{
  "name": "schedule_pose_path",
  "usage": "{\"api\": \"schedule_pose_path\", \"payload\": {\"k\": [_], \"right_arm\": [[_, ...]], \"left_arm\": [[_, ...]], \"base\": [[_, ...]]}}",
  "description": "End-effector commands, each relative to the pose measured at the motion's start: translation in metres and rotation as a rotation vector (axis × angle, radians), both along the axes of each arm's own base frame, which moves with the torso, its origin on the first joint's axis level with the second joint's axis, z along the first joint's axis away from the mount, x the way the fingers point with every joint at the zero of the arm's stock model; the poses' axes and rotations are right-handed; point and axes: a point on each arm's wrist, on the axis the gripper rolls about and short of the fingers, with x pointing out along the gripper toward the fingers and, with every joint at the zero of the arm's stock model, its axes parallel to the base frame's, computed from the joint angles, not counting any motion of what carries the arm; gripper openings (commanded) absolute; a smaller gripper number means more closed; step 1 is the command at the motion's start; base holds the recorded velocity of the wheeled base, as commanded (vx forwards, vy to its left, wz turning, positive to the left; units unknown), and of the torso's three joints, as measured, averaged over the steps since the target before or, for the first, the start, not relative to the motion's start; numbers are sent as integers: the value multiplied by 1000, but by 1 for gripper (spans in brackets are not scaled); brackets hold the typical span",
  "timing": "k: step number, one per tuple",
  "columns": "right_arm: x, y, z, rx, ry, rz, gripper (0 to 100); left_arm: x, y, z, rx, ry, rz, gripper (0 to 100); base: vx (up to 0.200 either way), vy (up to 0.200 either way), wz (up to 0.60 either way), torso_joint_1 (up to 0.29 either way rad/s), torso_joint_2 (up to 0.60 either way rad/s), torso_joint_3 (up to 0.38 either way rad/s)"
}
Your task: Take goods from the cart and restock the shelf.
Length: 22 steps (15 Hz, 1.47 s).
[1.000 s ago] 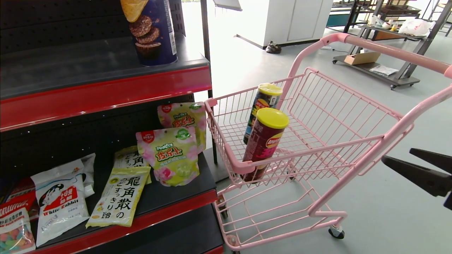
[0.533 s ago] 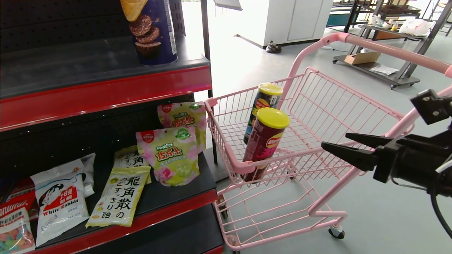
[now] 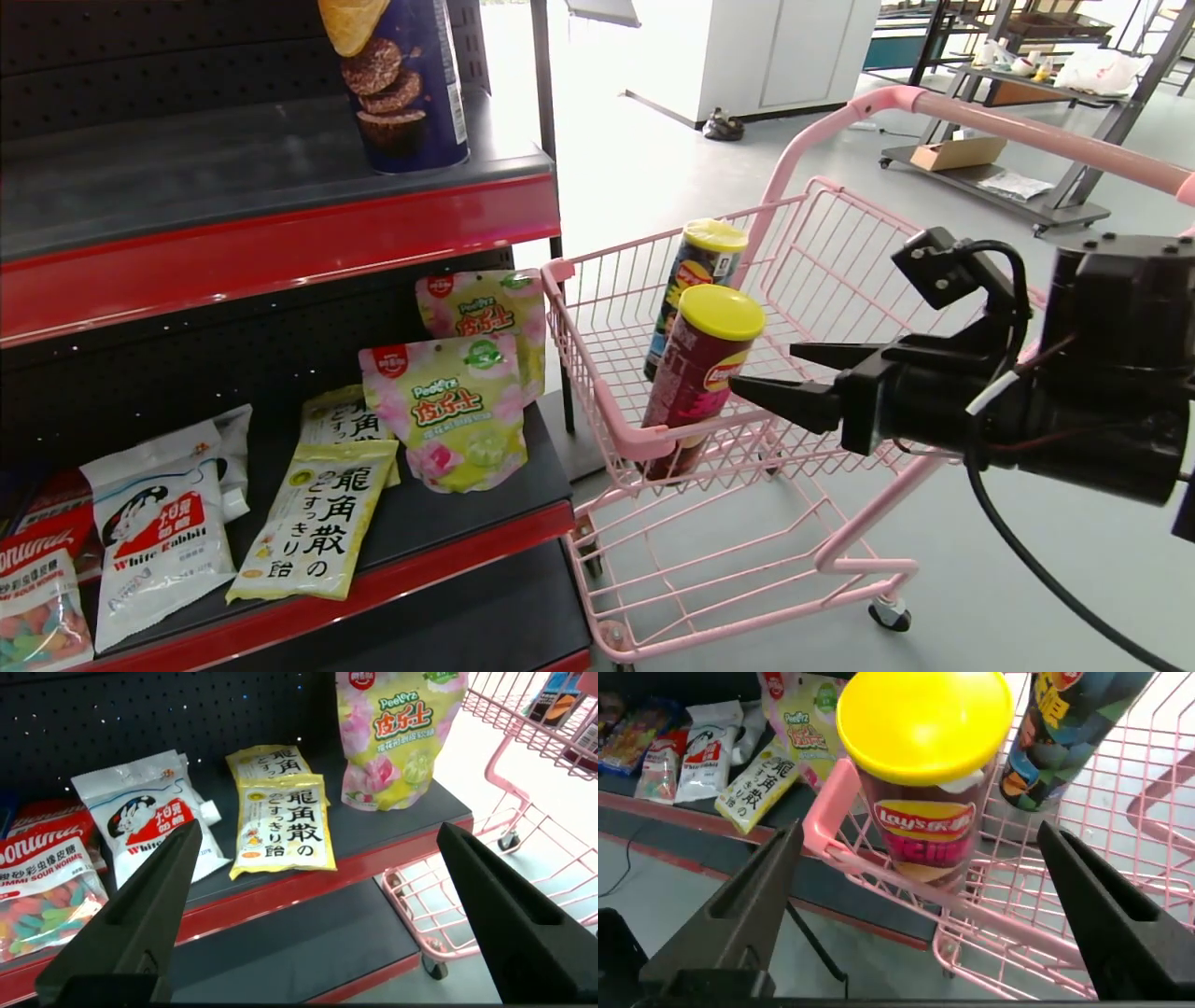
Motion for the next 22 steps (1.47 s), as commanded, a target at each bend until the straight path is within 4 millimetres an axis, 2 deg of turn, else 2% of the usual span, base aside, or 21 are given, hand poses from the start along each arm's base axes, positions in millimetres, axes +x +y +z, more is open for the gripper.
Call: {"api": "schedule_pose_path", "payload": {"k": [1, 8, 14, 18, 19, 22], "right_arm": [[14, 16, -8, -12, 25, 24, 100], [36, 29, -21, -23, 47, 30, 100], [71, 46, -34, -20, 58, 18, 100], [83, 52, -41, -22, 61, 15, 100], [85, 54, -41, -11, 43, 15, 0], [84, 53, -40, -7, 38, 15, 0]], "left_arm": [[0, 0, 0, 0, 1, 0, 100], [0, 0, 0, 0, 1, 0, 100], [0, 0, 0, 0, 1, 0, 100], [0, 0, 0, 0, 1, 0, 100], [0, 0, 0, 0, 2, 0, 100], [0, 0, 0, 0, 1, 0, 100]], "base": [[0, 0, 0, 0, 0, 0], [0, 0, 0, 0, 0, 0], [0, 0, 0, 0, 0, 0], [0, 0, 0, 0, 0, 0], [0, 0, 0, 0, 0, 0], [0, 0, 0, 0, 0, 0]]}}
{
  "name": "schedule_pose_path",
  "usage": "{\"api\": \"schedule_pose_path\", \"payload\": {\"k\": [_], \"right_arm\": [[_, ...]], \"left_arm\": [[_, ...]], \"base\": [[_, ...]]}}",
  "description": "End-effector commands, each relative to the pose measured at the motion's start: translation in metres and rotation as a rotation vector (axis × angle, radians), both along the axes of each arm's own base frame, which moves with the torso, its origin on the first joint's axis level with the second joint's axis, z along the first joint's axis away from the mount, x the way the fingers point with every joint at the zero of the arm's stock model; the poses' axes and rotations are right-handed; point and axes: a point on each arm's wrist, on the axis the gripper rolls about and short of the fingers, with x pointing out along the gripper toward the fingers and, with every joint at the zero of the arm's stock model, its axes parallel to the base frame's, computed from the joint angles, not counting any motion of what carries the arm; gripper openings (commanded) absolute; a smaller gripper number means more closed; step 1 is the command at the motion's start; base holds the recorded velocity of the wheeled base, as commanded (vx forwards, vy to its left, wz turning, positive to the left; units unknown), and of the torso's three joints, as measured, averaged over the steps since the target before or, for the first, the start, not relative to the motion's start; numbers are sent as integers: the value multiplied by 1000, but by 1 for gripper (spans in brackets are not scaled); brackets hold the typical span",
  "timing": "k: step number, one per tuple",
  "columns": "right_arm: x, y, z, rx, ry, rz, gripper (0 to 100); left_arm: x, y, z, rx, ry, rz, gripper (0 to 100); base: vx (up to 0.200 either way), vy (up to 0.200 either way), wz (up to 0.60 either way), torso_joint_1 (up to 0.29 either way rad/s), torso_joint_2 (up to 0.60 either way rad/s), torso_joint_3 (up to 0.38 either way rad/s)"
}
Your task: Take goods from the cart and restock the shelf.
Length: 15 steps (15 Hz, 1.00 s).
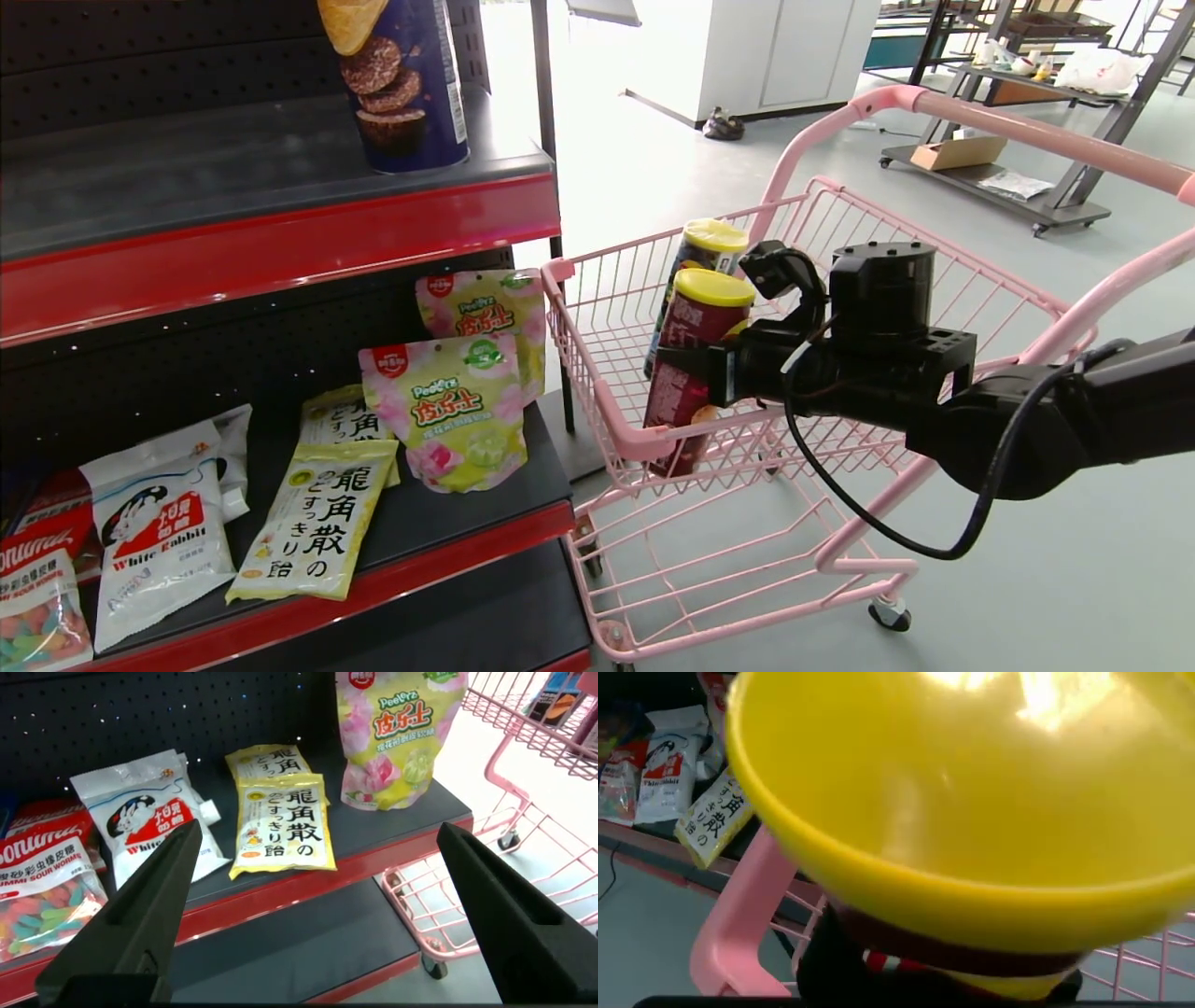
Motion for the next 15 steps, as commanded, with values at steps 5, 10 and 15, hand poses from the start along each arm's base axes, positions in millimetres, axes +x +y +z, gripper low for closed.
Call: {"api": "schedule_pose_path", "payload": {"k": [5, 10, 15], "right_arm": [[-29, -8, 48, 51, -114, -11, 0], [-50, -25, 97, 89, -274, -25, 0], [-107, -89, 178, 91, -431, -178, 0]], "left_arm": [[0, 0, 0, 0, 0, 0, 100], [0, 0, 0, 0, 0, 0, 100], [0, 0, 0, 0, 0, -2, 100]], "base": [[0, 0, 0, 0, 0, 0], [0, 0, 0, 0, 0, 0], [0, 0, 0, 0, 0, 0]]}}
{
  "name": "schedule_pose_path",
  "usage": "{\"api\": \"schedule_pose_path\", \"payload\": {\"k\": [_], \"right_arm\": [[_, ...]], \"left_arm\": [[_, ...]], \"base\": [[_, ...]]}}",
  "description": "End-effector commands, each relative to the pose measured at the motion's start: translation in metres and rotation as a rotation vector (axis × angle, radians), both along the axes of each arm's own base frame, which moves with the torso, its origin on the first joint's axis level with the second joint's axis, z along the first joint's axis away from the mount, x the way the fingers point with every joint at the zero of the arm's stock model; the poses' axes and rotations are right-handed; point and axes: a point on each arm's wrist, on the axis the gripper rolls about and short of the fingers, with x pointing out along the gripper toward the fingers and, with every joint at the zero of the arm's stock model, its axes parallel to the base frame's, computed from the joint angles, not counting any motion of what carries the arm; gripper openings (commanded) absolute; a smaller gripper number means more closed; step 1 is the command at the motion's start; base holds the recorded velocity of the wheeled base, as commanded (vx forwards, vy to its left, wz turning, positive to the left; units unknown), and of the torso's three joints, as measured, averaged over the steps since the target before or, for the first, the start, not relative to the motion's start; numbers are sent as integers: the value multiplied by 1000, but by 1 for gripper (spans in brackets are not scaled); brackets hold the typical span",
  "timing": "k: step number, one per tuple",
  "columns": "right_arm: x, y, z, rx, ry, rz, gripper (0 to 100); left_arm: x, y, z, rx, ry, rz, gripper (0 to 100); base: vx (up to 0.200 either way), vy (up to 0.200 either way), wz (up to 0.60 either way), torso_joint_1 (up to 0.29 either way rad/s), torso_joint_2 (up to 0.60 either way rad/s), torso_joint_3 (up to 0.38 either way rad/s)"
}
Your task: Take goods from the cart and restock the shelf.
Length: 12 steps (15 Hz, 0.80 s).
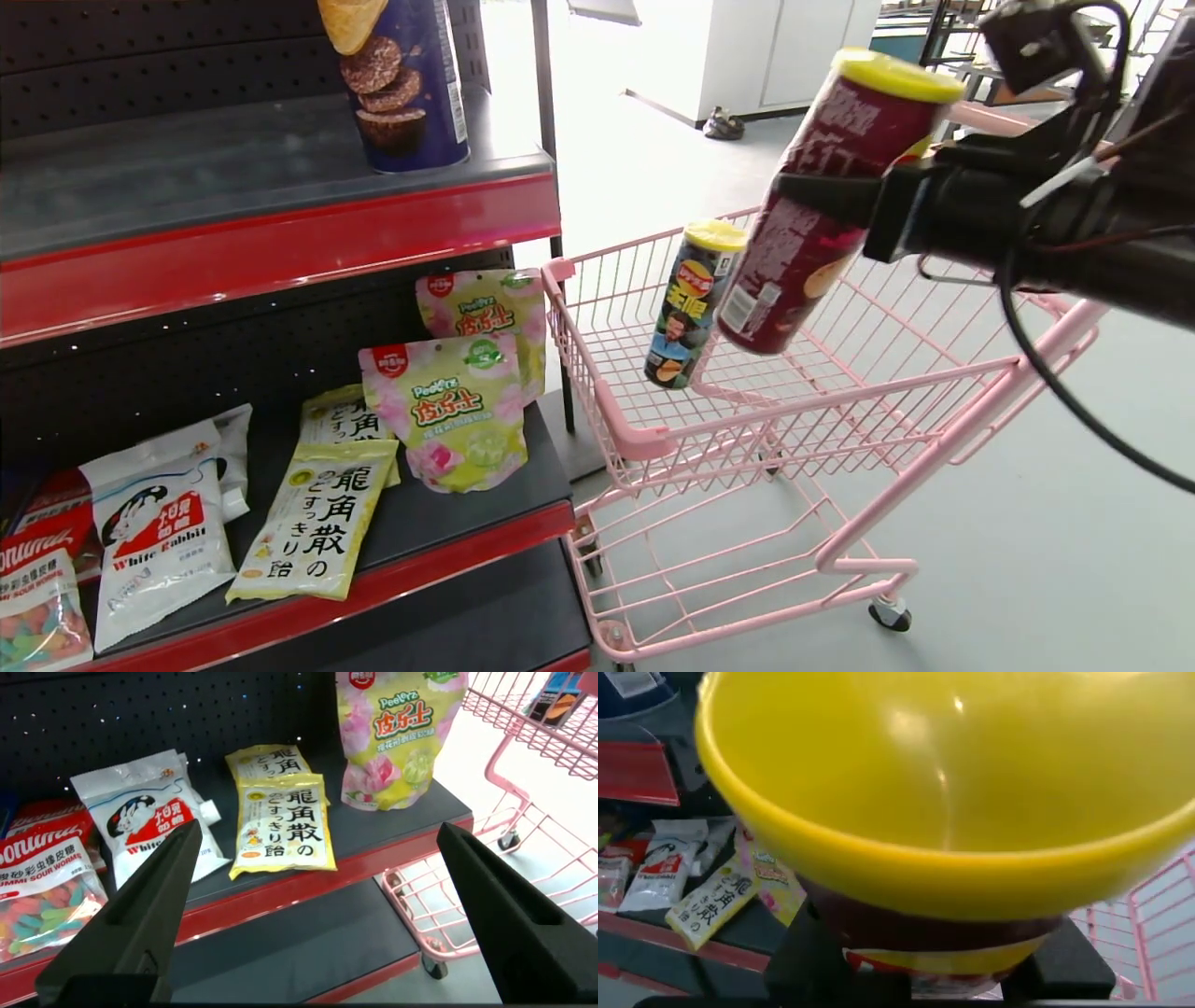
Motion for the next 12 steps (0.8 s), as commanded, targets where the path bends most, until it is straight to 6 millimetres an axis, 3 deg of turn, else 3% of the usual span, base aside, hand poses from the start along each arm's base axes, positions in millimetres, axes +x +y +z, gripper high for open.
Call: {"api": "schedule_pose_path", "payload": {"k": [1, 2, 4, 7, 9, 12], "right_arm": [[-71, -48, 36, 15, -69, -131, 0], [-100, -63, 25, 0, -29, -215, 0], [-152, -93, -18, -48, 40, -475, 0], [-219, -119, -82, -117, 74, -520, 0], [-246, -128, -103, -146, 113, -611, 0], [-253, -130, -108, -144, 114, -674, 0]], "left_arm": [[0, 0, 0, -2, 1, 0, 100], [0, 0, 0, 0, 1, -1, 100], [0, 0, 0, -2, 2, 0, 100], [0, 0, 0, -2, 2, 0, 100], [0, 0, 0, -2, 1, 0, 100], [0, 0, 0, -2, 2, 0, 100]], "base": [[0, 0, 0, 0, 0, 0], [0, 0, 0, 0, 0, 0], [0, 0, 0, 0, 0, 0], [0, 0, 0, 0, 0, 0], [0, 0, 0, 0, 0, 0], [0, 0, 0, 0, 0, 0]]}}
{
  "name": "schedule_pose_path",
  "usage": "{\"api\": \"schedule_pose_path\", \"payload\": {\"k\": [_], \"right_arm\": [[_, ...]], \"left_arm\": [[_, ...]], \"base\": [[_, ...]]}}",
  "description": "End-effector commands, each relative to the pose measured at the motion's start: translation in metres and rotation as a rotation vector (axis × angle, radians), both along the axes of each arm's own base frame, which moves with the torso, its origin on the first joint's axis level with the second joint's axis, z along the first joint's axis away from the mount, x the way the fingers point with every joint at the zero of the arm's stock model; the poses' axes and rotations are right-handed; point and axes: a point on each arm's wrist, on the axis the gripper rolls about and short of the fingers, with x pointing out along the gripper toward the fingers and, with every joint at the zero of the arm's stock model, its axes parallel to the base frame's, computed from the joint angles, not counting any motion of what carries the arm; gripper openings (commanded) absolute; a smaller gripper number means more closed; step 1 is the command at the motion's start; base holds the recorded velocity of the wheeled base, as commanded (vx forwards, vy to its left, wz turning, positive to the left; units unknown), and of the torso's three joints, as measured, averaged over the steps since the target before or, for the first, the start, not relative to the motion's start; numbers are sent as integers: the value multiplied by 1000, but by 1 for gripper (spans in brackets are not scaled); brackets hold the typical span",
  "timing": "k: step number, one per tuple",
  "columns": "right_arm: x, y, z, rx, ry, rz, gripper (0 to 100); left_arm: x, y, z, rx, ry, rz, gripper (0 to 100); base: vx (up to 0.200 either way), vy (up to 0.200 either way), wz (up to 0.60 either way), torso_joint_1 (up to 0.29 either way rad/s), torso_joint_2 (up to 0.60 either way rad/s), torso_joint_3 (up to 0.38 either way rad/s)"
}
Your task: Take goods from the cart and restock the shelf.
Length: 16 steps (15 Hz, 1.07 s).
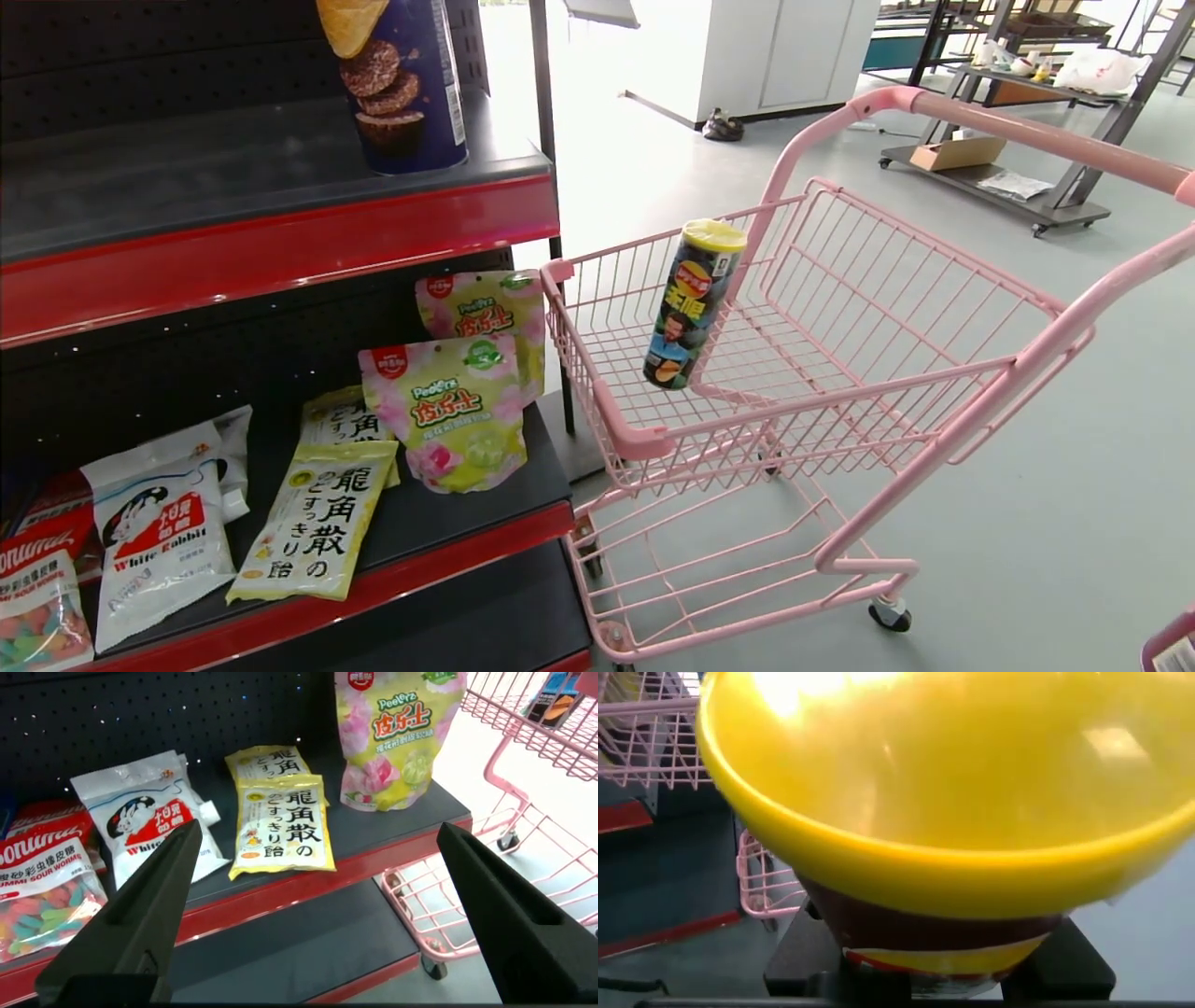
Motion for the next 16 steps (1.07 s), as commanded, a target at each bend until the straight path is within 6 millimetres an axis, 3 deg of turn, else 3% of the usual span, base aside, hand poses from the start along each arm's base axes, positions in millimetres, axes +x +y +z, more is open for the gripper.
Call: {"api": "schedule_pose_path", "payload": {"k": [1, 6, 16], "right_arm": [[-21, -5, -8, 12, -80, -45, 0], [-21, -5, -10, 8, -74, -56, 0], [-21, -5, -6, -14, -82, -49, 0]], "left_arm": [[0, 0, 0, 0, 1, 0, 100], [0, 0, 0, 0, 1, 0, 100], [0, 0, 0, 0, 1, 0, 100]], "base": [[0, 0, 0, 0, 0, 0], [0, 0, 0, 1, -42, -41], [0, 0, 0, 74, -437, -362]]}}
